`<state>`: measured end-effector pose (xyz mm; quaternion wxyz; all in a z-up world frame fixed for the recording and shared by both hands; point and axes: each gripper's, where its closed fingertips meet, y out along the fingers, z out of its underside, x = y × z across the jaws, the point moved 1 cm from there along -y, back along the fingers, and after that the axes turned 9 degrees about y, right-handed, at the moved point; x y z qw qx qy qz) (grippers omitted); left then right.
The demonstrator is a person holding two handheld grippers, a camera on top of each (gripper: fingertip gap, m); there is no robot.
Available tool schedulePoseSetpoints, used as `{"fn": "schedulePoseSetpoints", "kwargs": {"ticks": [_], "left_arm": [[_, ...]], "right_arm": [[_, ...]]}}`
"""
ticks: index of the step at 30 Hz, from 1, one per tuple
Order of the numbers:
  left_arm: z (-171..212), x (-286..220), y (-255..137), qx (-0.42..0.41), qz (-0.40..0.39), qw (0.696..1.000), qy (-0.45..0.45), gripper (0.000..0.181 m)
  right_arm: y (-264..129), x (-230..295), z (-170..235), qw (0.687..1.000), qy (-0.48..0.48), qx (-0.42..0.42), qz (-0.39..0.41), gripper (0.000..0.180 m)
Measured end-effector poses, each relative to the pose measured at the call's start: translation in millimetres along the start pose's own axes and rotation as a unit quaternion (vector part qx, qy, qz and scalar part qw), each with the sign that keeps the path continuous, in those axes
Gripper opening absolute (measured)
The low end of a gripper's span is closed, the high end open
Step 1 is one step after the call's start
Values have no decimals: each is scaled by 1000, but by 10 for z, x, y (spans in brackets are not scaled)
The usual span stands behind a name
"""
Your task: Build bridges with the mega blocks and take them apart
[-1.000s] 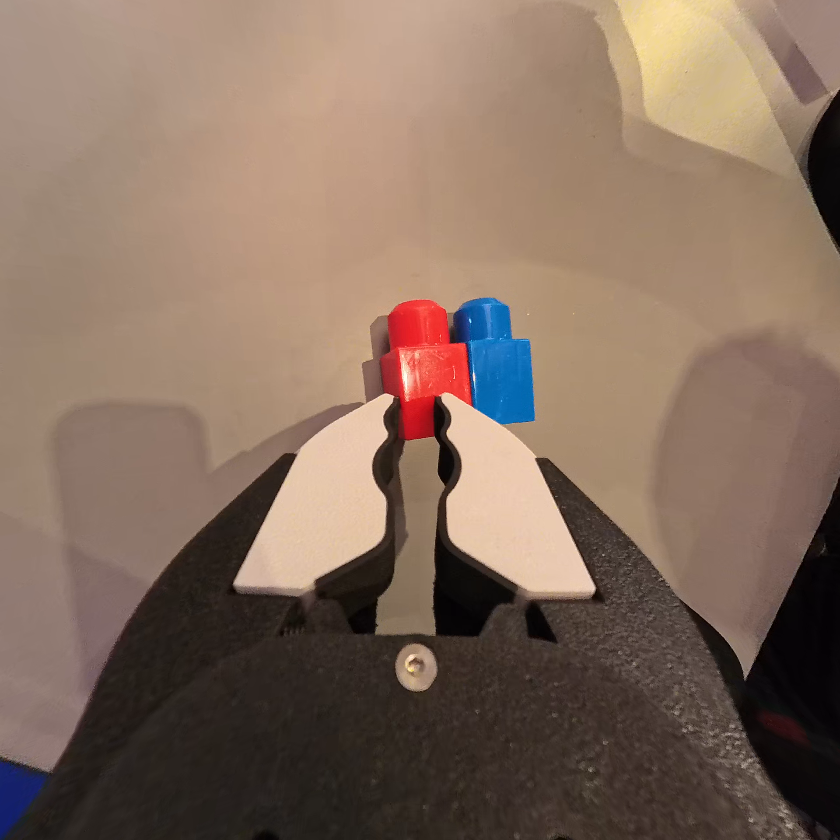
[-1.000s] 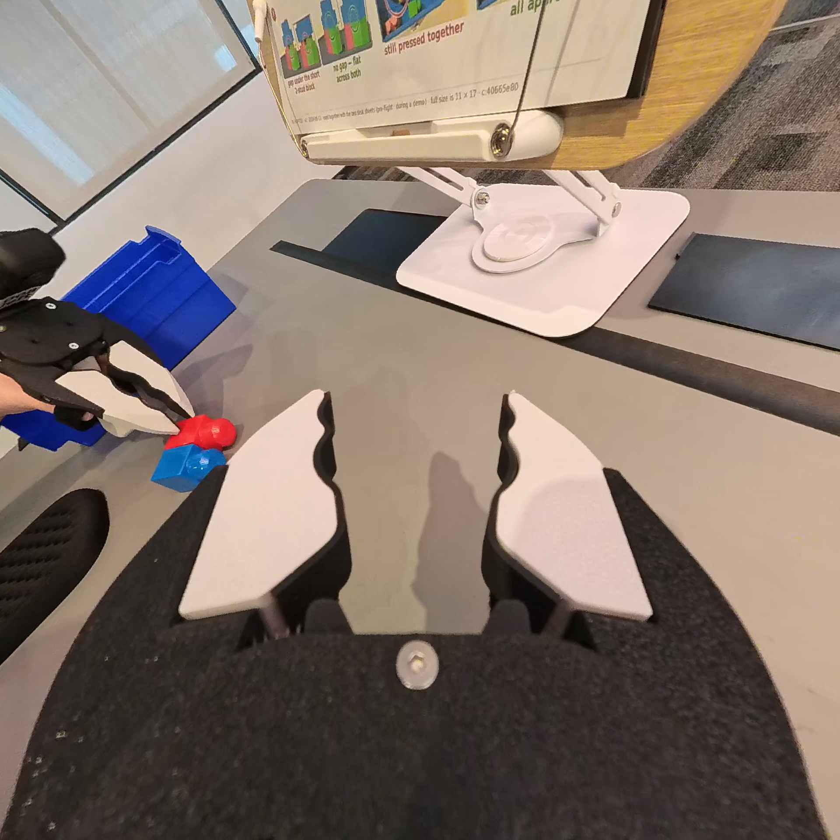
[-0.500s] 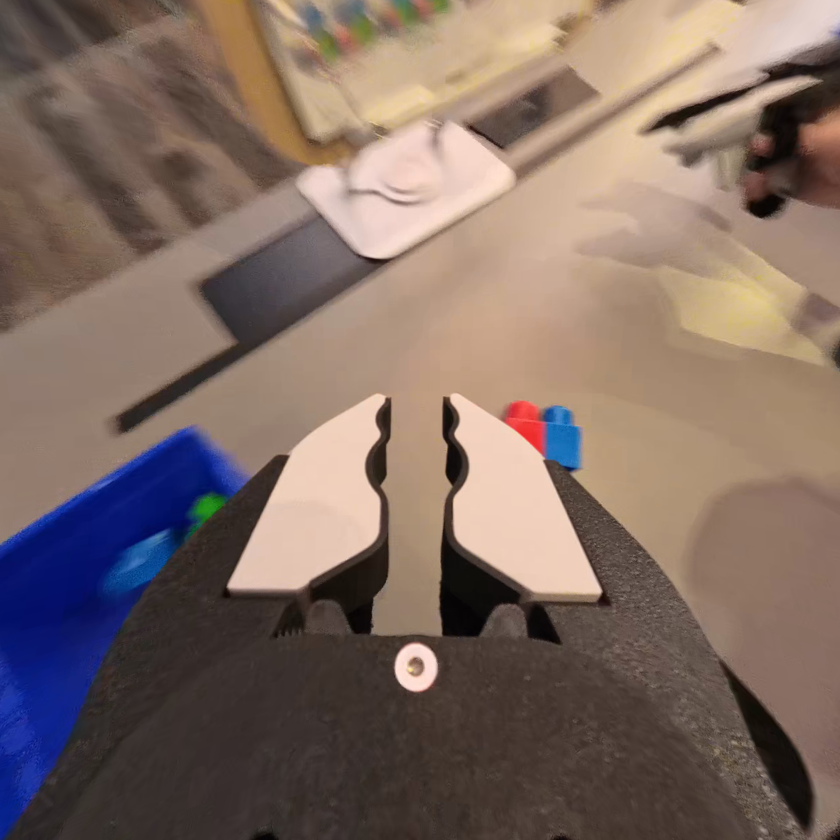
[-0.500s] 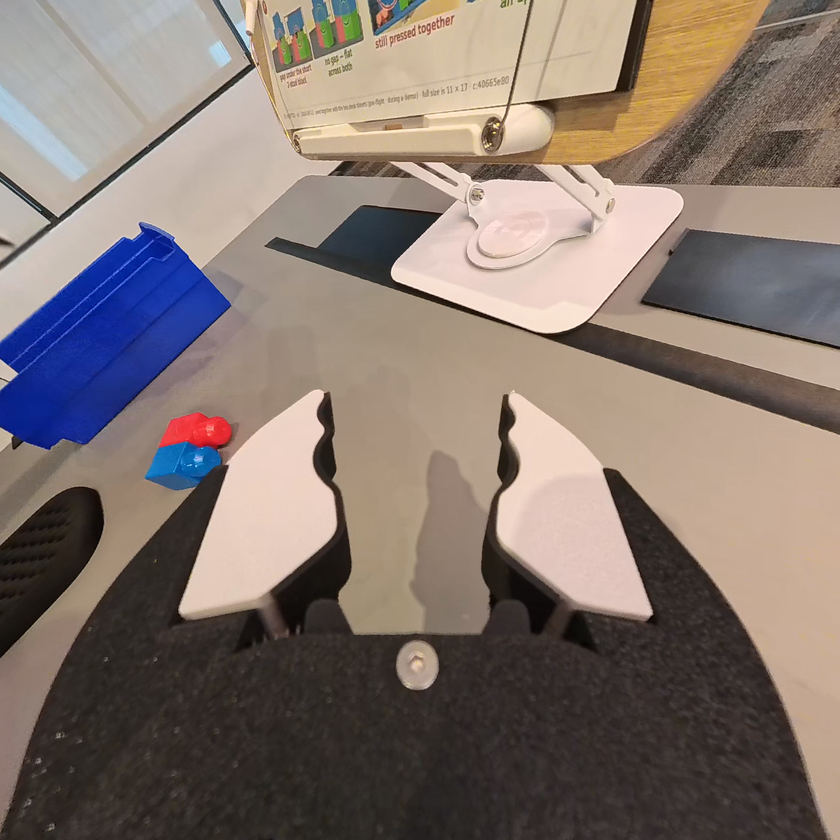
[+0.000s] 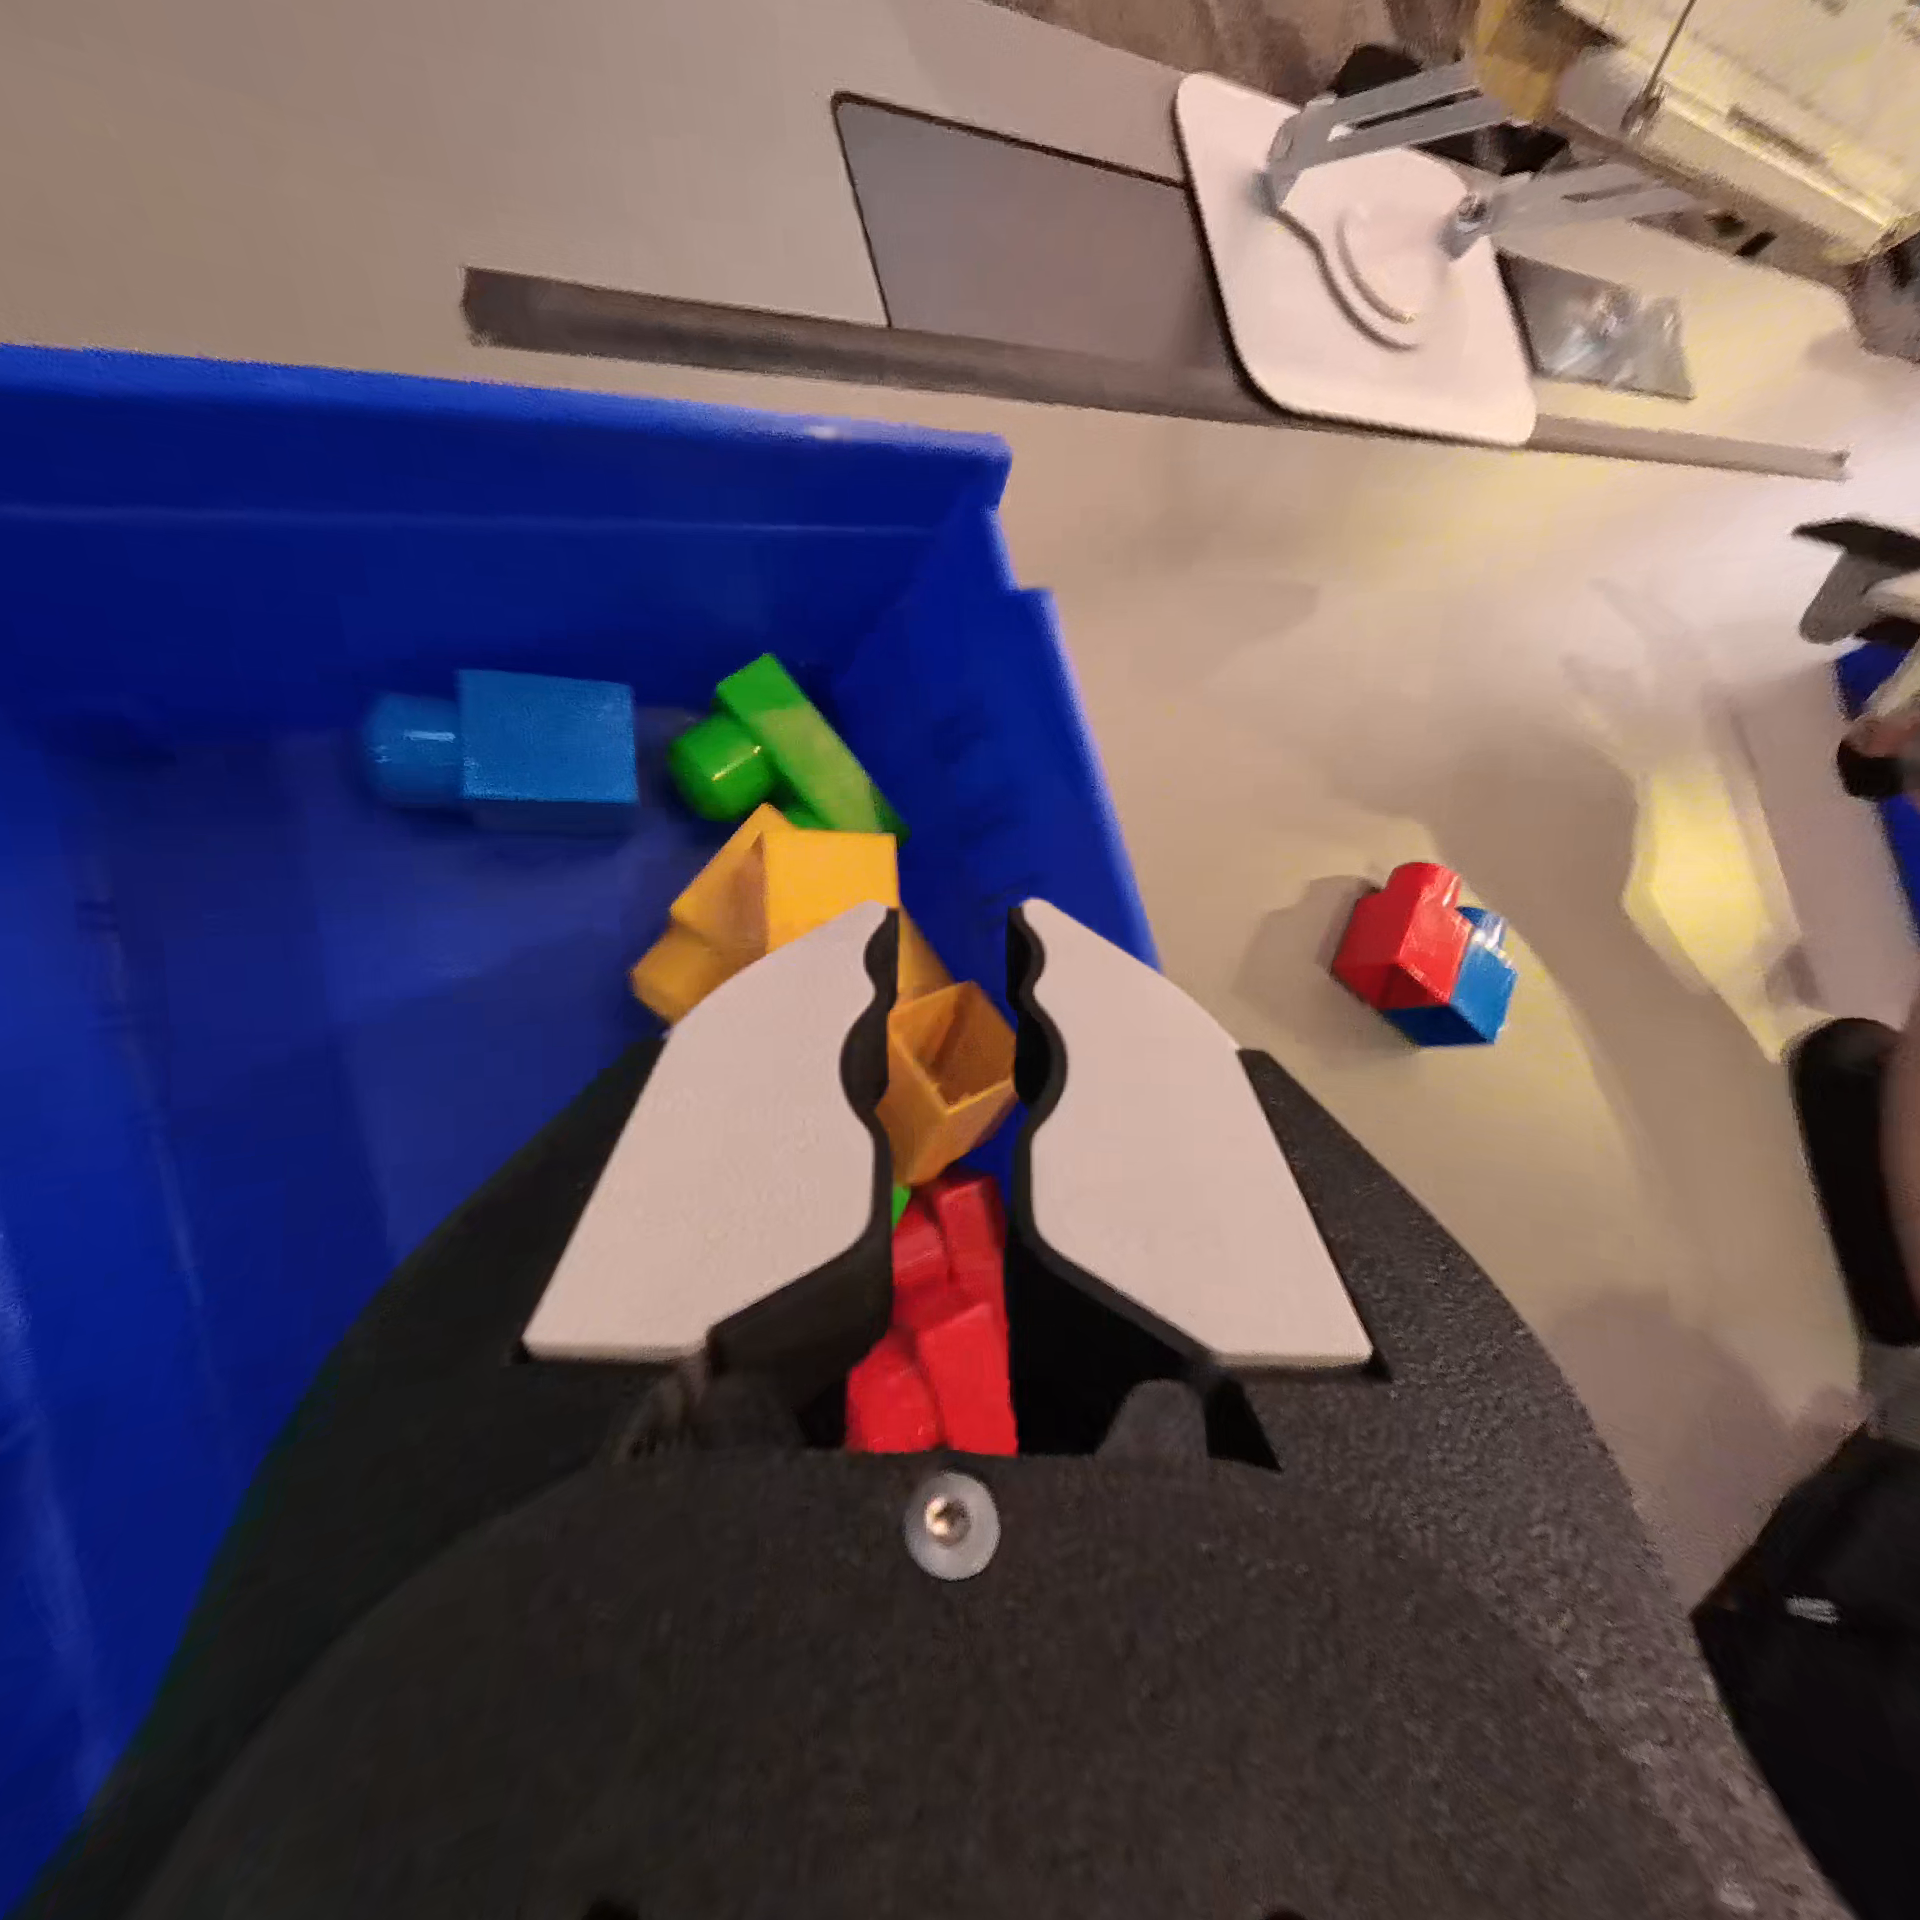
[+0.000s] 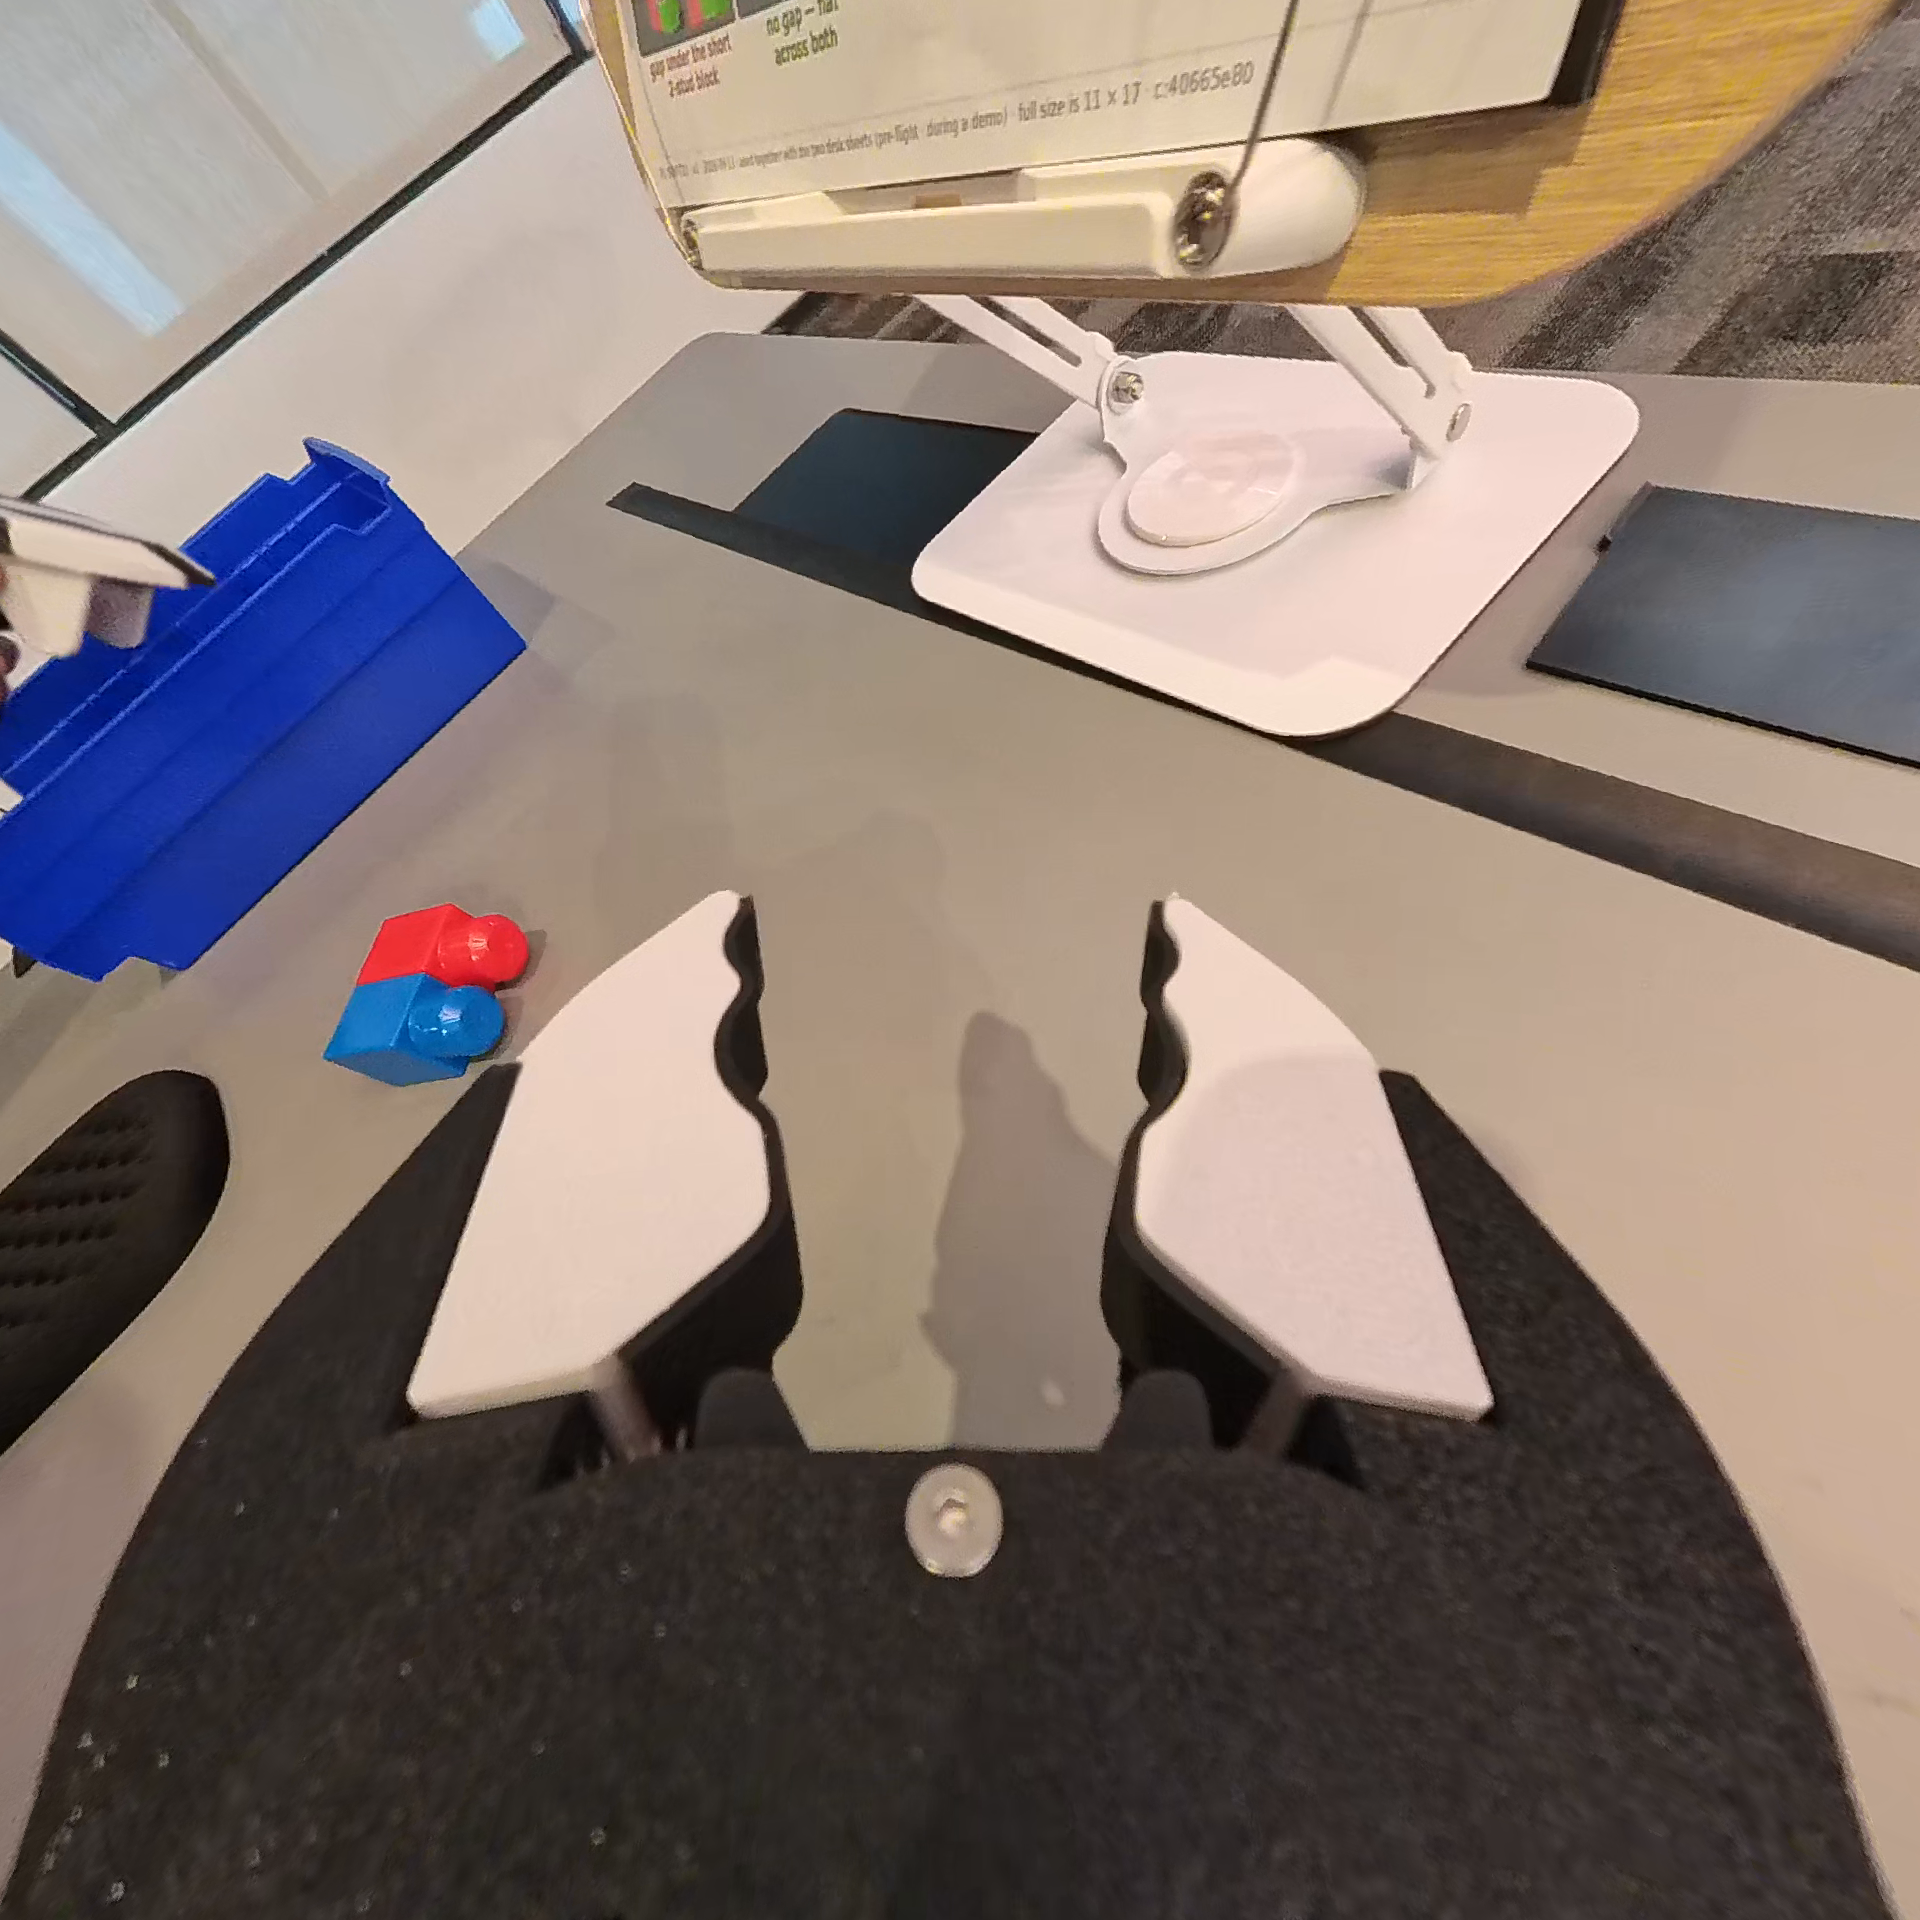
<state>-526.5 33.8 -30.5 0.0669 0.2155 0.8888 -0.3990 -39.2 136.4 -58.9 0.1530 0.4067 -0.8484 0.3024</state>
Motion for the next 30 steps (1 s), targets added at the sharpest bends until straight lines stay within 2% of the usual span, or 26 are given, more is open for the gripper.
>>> {"fn": "schedulePoseSetpoints", "kwargs": {"ticks": [4,6,8,11,14,16,19,23,27,30], "left_arm": [[229,-30,-230,37,-23,998,41,22],[427,-106,-350,71,-49,994,61,34],[641,-245,-419,97,-62,990,81,36],[893,-291,-446,117,-151,974,123,31],[1019,-259,-431,132,-228,955,140,36],[1063,-320,-338,133,-204,964,111,42],[1140,-283,-247,160,-187,966,75,40],[1147,-210,-273,182,-225,954,82,26],[1180,-160,-330,199,-260,939,101,31],[1209,-142,-340,192,-262,941,91,31]], "right_arm": [[-24,-52,-25,1000,10,-8,0,70],[-24,-69,-24,1000,13,-8,1,70],[-15,-75,-16,1000,13,-6,2,70],[21,-58,7,1000,11,0,2,70],[64,-25,39,1000,5,10,0,70],[83,-5,67,1000,1,18,0,70],[91,19,95,1000,-7,27,0,70],[79,32,86,1000,-12,28,1,70],[60,29,65,1000,-8,23,-3,70],[57,22,69,1000,-4,23,-5,70]]}}
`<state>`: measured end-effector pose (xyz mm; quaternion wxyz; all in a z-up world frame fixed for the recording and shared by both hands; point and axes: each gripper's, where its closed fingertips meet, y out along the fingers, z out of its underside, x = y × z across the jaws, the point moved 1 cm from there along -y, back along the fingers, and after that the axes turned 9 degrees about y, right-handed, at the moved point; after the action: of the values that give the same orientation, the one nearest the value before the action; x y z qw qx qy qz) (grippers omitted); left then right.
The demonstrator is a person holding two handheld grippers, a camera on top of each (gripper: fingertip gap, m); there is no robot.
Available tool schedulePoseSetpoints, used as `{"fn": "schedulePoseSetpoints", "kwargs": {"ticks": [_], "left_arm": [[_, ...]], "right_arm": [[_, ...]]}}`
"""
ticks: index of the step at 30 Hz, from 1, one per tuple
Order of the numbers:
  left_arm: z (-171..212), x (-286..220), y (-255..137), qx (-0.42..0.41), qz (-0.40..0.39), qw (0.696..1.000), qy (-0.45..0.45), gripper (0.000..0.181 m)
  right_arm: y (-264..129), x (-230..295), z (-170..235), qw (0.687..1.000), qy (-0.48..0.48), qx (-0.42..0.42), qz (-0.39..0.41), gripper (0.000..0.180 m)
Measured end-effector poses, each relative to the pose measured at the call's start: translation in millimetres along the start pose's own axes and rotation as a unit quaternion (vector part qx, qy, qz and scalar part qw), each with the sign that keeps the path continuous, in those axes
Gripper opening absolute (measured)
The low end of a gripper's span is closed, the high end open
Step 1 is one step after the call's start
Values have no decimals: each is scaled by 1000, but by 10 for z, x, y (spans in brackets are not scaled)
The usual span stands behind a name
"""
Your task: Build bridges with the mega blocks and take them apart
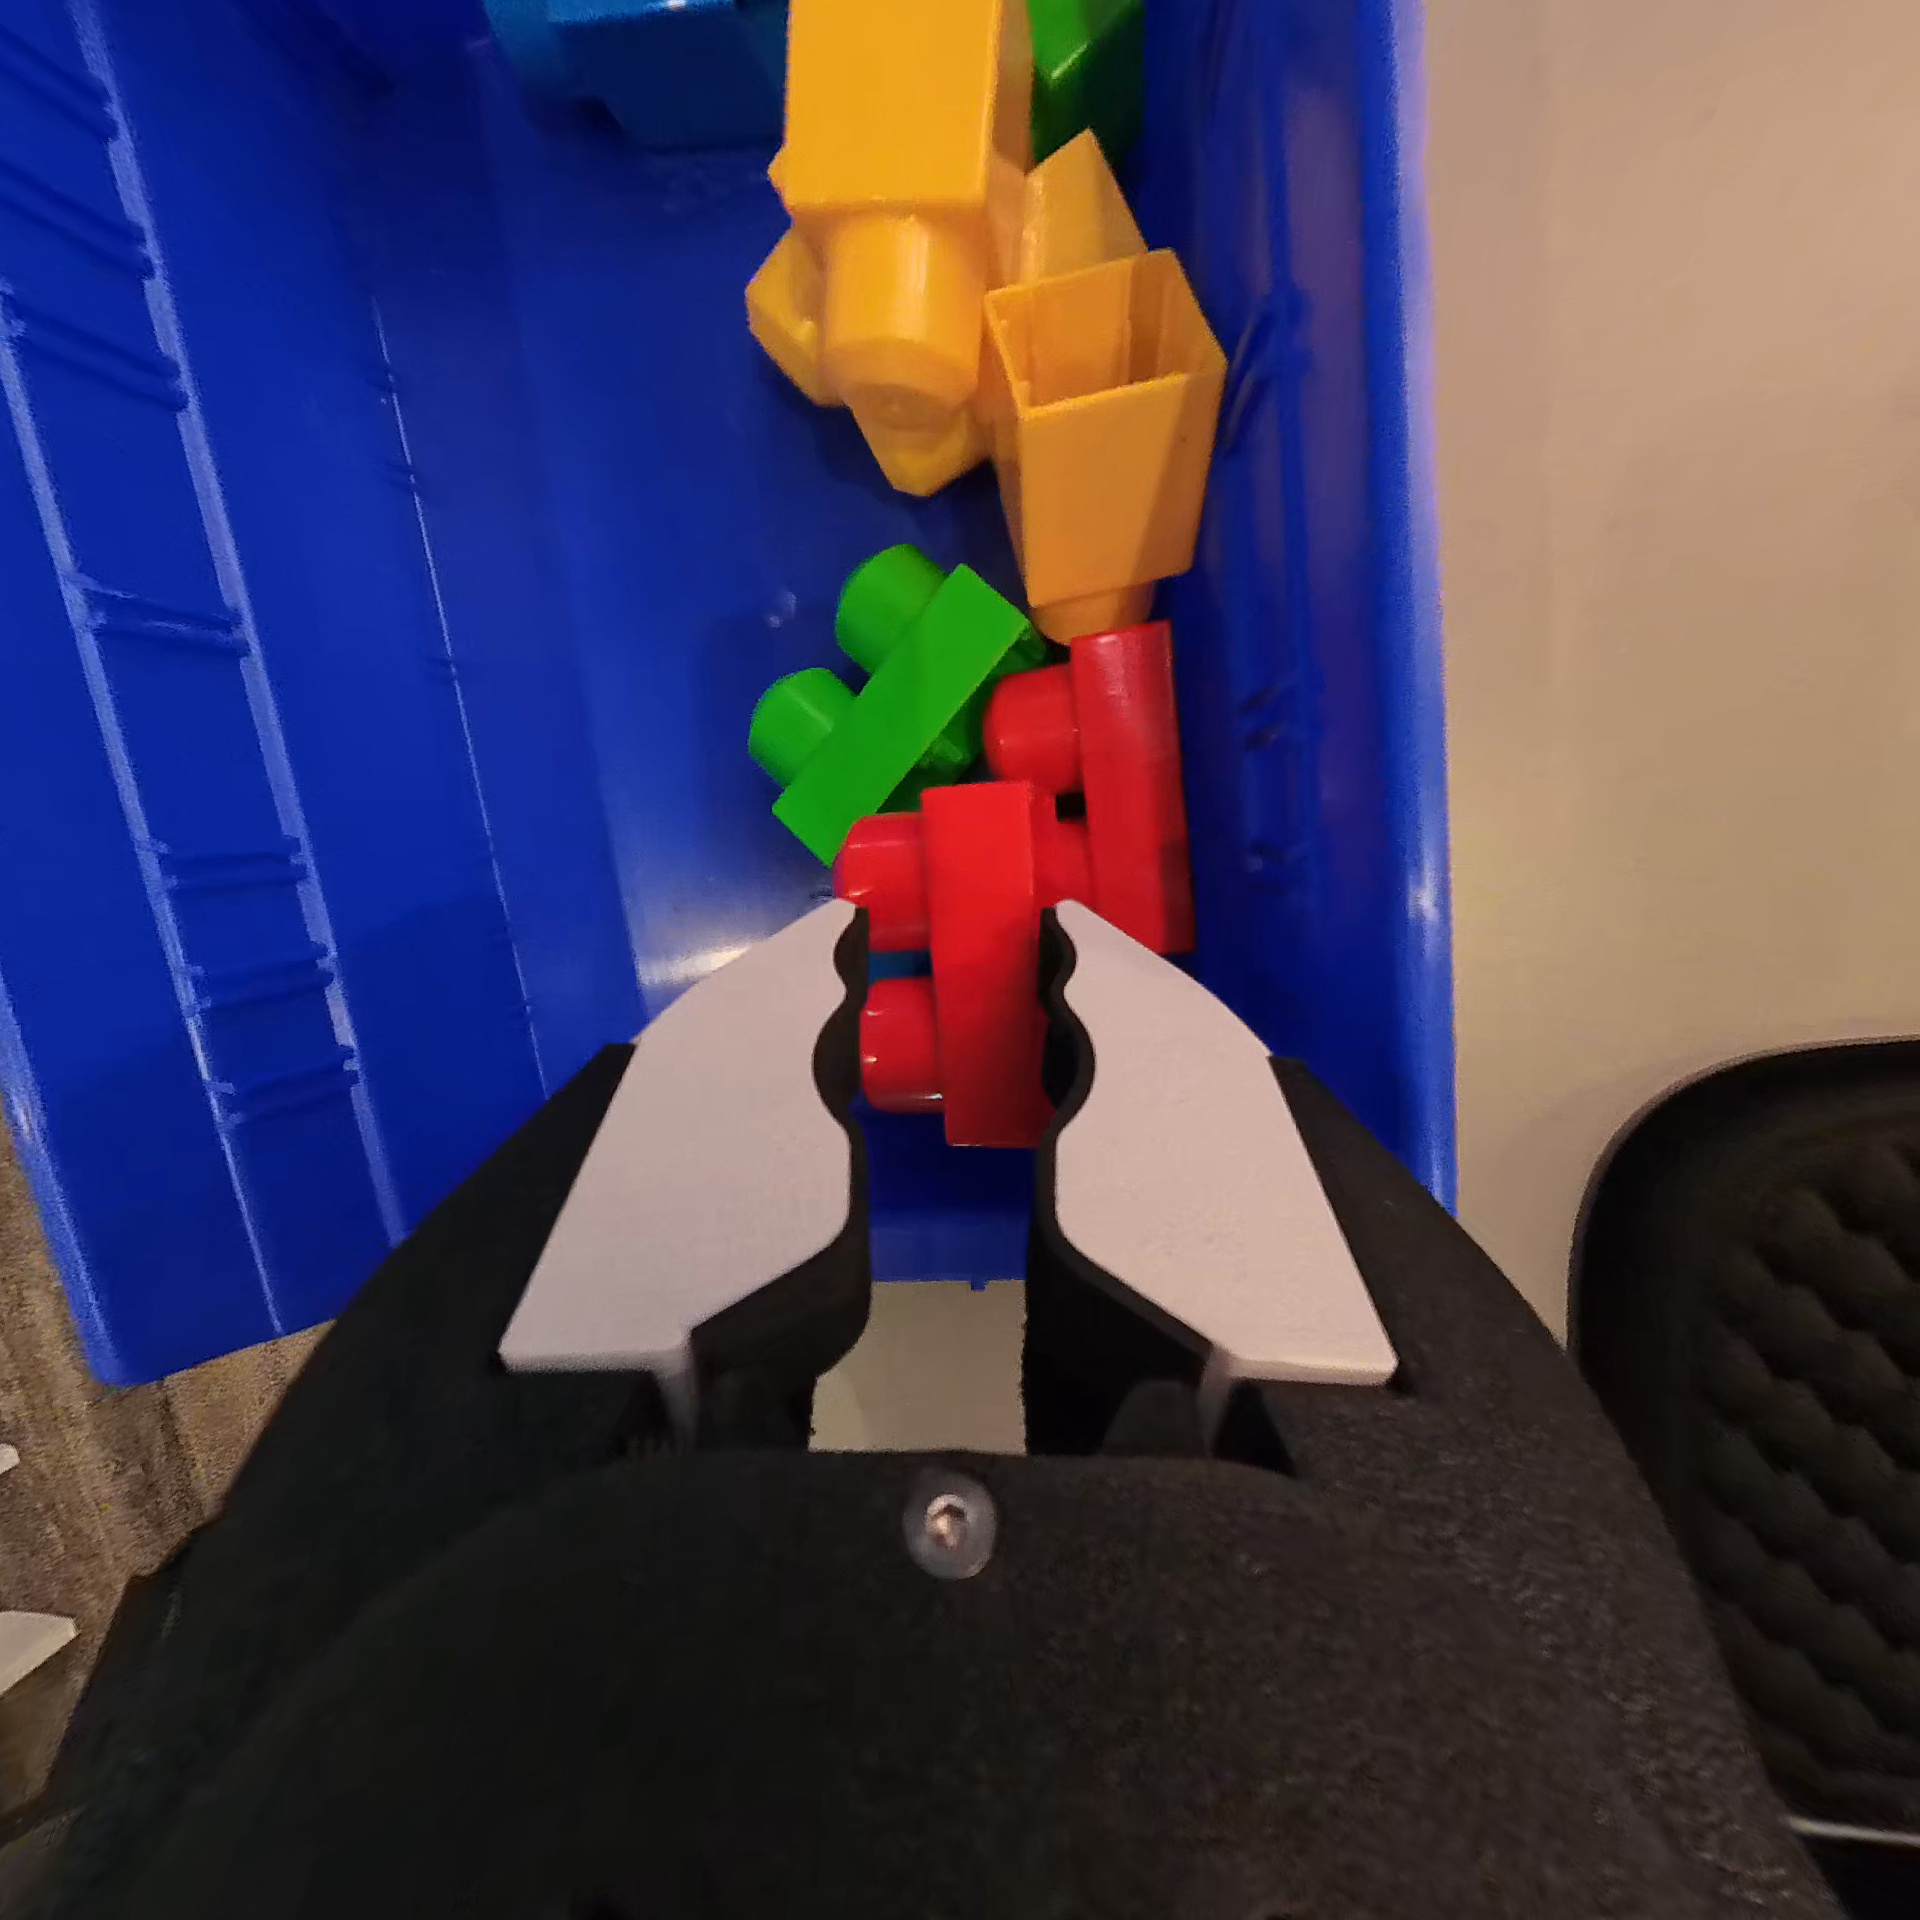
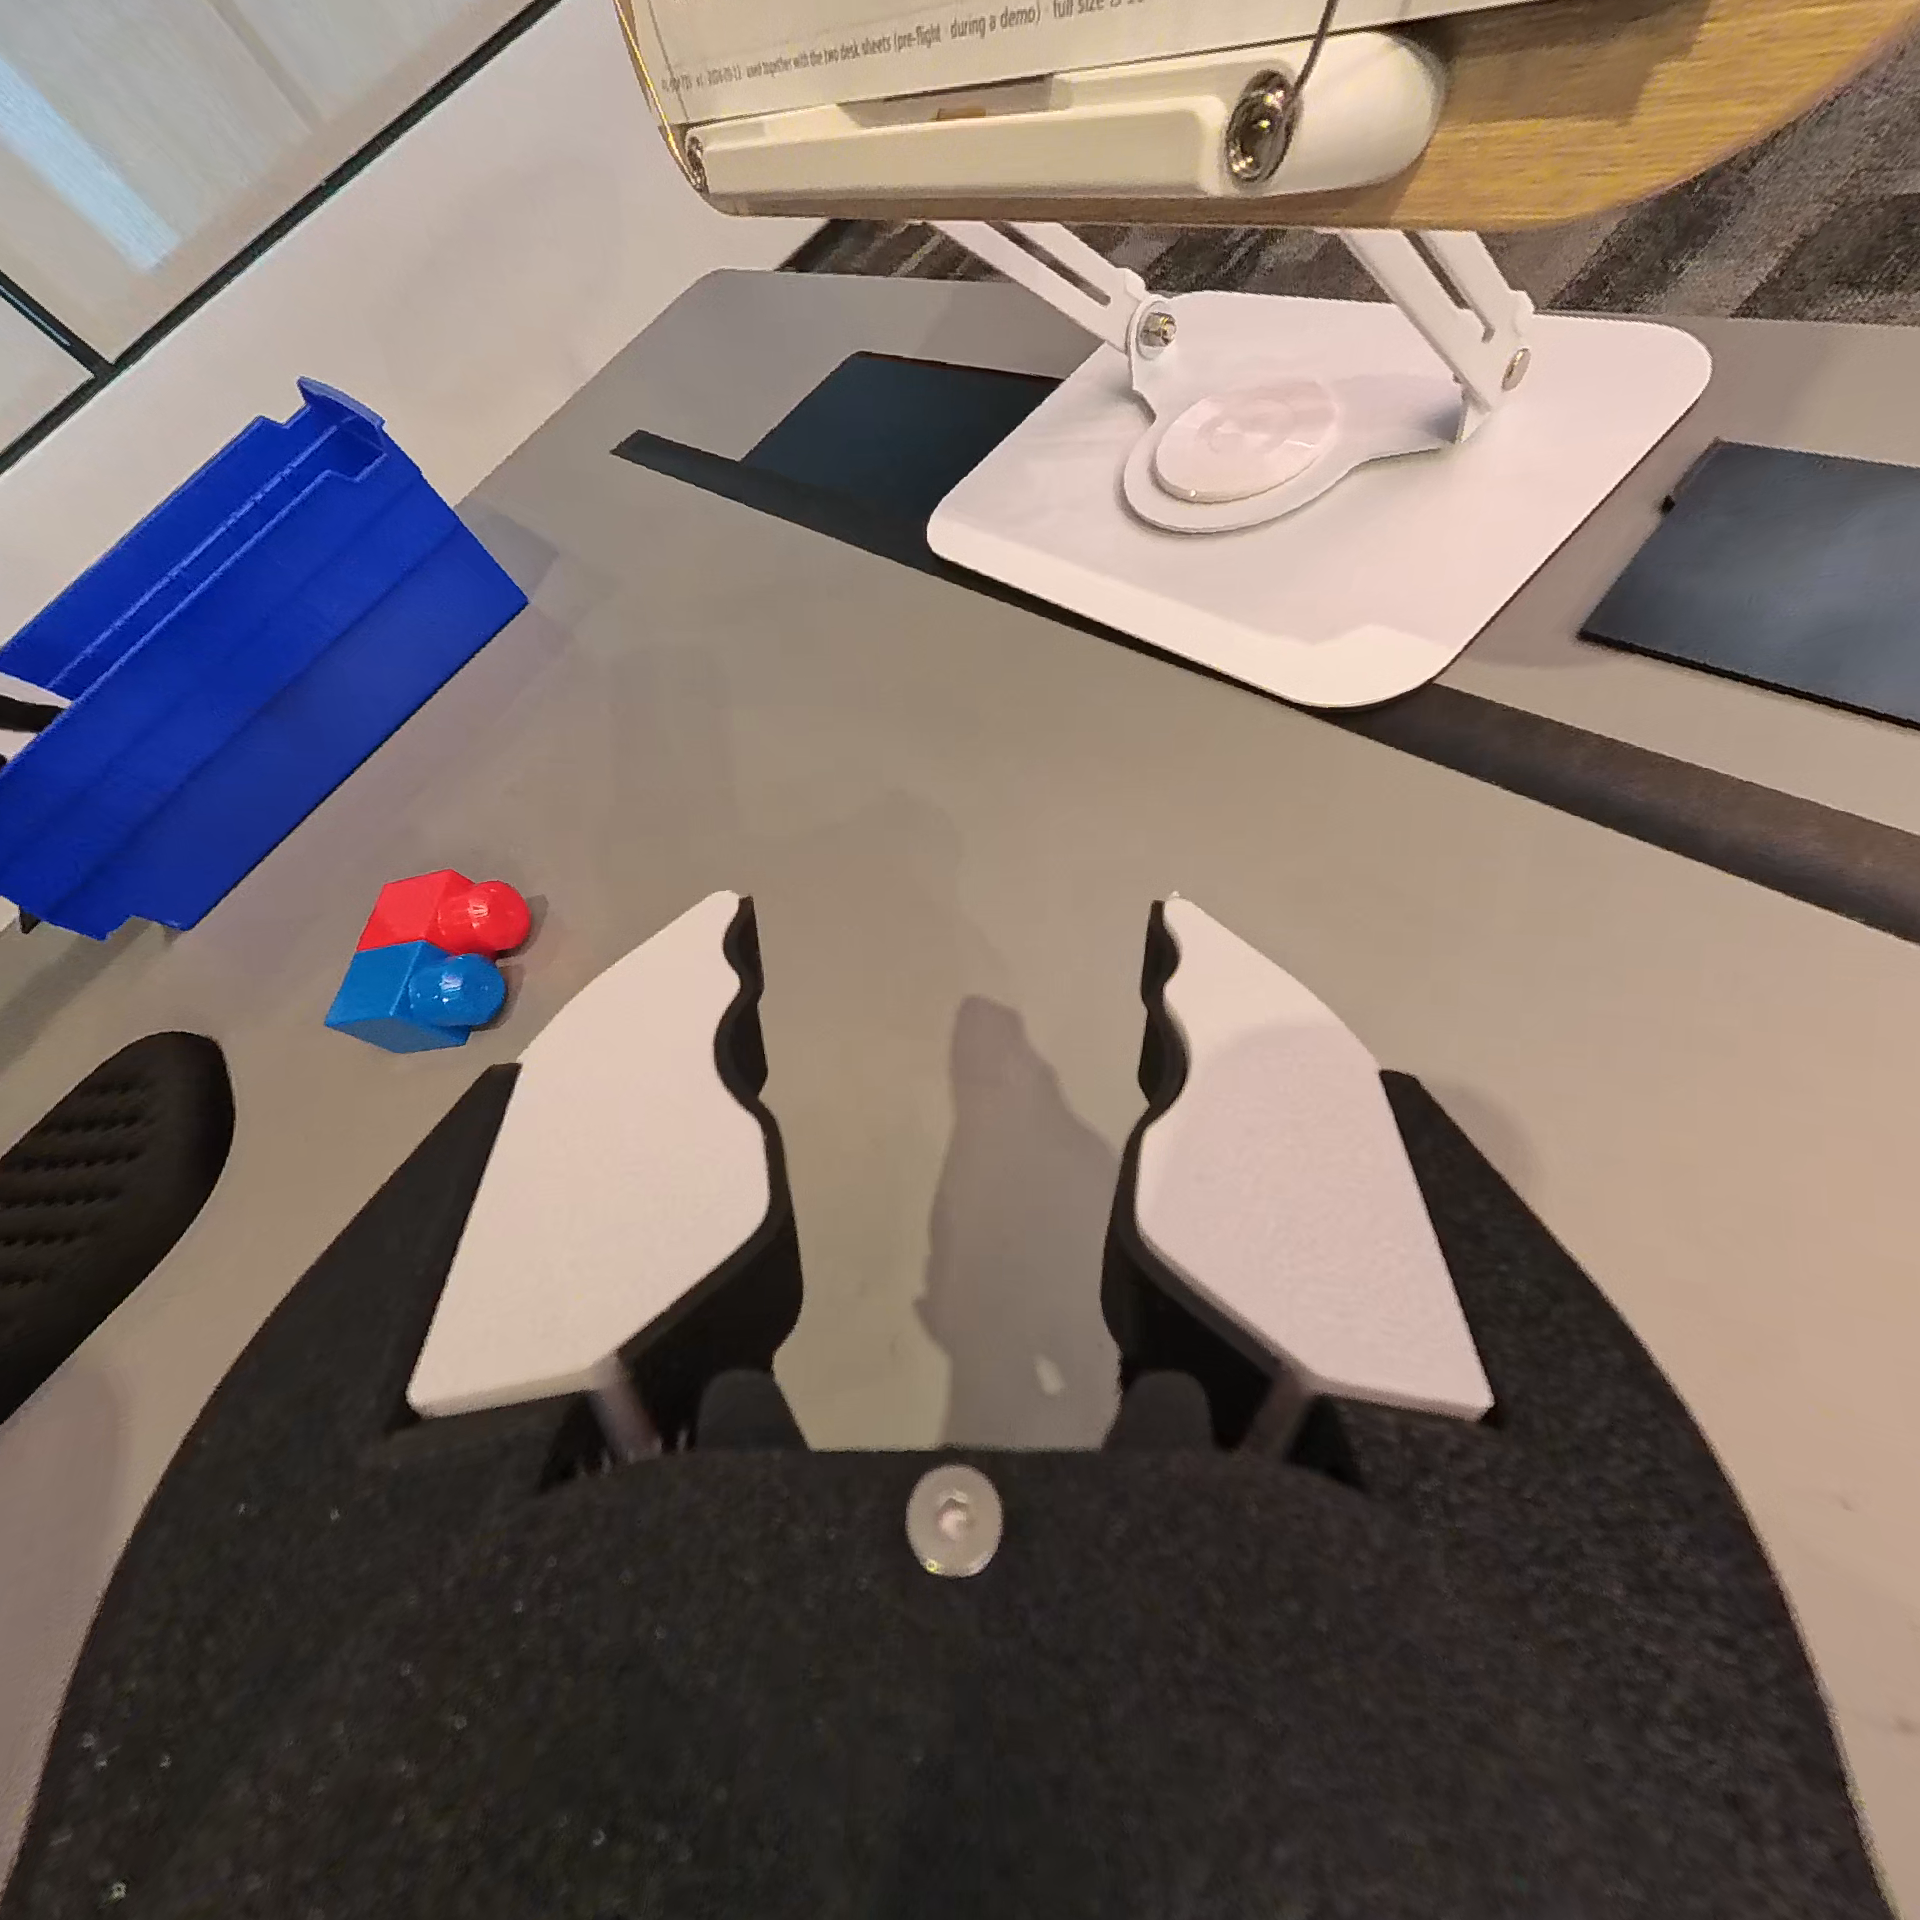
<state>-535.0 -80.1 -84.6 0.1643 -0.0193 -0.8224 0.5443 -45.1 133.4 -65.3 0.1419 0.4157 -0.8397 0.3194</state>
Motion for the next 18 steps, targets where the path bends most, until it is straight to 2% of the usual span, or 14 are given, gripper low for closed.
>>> {"fn": "schedulePoseSetpoints", "kwargs": {"ticks": [6,10,14,15,18], "left_arm": [[43,97,-30,2,-28,1000,2,30],[63,36,7,7,1,1000,-7,34],[74,54,5,17,3,1000,-11,30],[63,39,6,12,7,1000,-8,22],[62,56,22,8,-10,1000,3,21]], "right_arm": [[16,18,17,1000,-2,5,-3,70],[33,25,41,1000,-3,12,-4,70],[32,24,51,1000,-4,15,-5,70],[27,23,47,1000,-4,14,-5,70],[13,17,32,1000,-1,10,-6,70]]}}
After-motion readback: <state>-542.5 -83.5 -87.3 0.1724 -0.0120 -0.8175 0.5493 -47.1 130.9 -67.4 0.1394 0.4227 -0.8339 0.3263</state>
